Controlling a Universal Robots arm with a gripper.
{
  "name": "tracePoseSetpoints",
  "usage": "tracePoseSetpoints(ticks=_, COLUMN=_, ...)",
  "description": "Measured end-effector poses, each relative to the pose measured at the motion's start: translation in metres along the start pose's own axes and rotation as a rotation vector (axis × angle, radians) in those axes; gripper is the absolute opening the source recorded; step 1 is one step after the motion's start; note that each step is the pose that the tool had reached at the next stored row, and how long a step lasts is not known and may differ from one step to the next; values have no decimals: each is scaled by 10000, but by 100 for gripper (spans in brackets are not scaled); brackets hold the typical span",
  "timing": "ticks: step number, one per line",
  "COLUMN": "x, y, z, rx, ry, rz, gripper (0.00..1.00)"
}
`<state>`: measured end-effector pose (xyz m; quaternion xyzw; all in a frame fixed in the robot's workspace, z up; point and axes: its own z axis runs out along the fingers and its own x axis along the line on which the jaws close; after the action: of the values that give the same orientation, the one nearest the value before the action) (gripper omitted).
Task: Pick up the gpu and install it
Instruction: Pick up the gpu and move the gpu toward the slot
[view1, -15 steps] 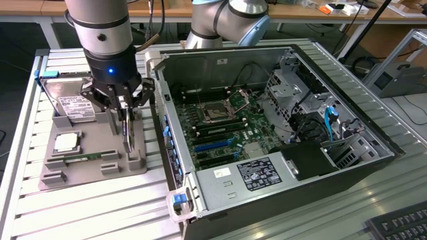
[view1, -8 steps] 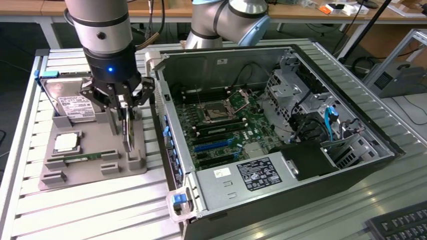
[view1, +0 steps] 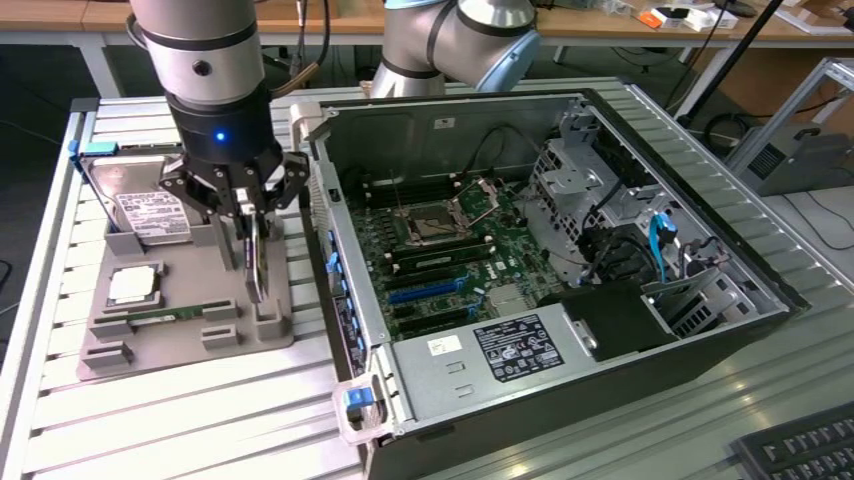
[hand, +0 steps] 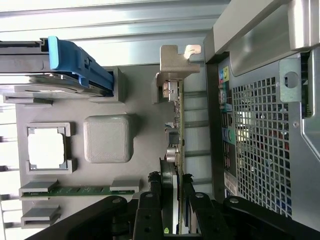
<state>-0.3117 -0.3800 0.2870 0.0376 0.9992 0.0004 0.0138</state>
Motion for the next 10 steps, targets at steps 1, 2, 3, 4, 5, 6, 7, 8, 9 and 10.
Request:
tracePoseSetpoints(ticks=1, x=0, y=0, z=-3, rx=-1, ry=-1, rz=0, gripper=27)
tracePoseSetpoints(ticks=2, x=0, y=0, z=-5, rx=-2, ry=-2, rz=0, gripper=27)
tracePoseSetpoints(ticks=3, x=0, y=0, z=-7, rx=-1, ry=-2, rz=0, gripper=27)
tracePoseSetpoints(ticks=4, x=0, y=0, z=-12, rx=0, ry=0, rz=0, gripper=27)
tracePoseSetpoints(ticks=5, x=0, y=0, z=-15, rx=-1, ry=-1, rz=0, gripper=27)
tracePoseSetpoints(ticks=6, x=-1, y=0, z=-18, rx=-1, ry=-1, rz=0, gripper=27)
tracePoseSetpoints(ticks=7, x=-1, y=0, z=-21, rx=-1, ry=-1, rz=0, gripper=27)
tracePoseSetpoints(ticks=8, x=-1, y=0, z=-24, rx=-1, ry=-1, rz=0, gripper=27)
tracePoseSetpoints(ticks=9, x=-1, y=0, z=-27, rx=-1, ry=0, rz=0, gripper=27)
tracePoseSetpoints(ticks=10, x=-1, y=0, z=-30, rx=-1, ry=-1, rz=0, gripper=27)
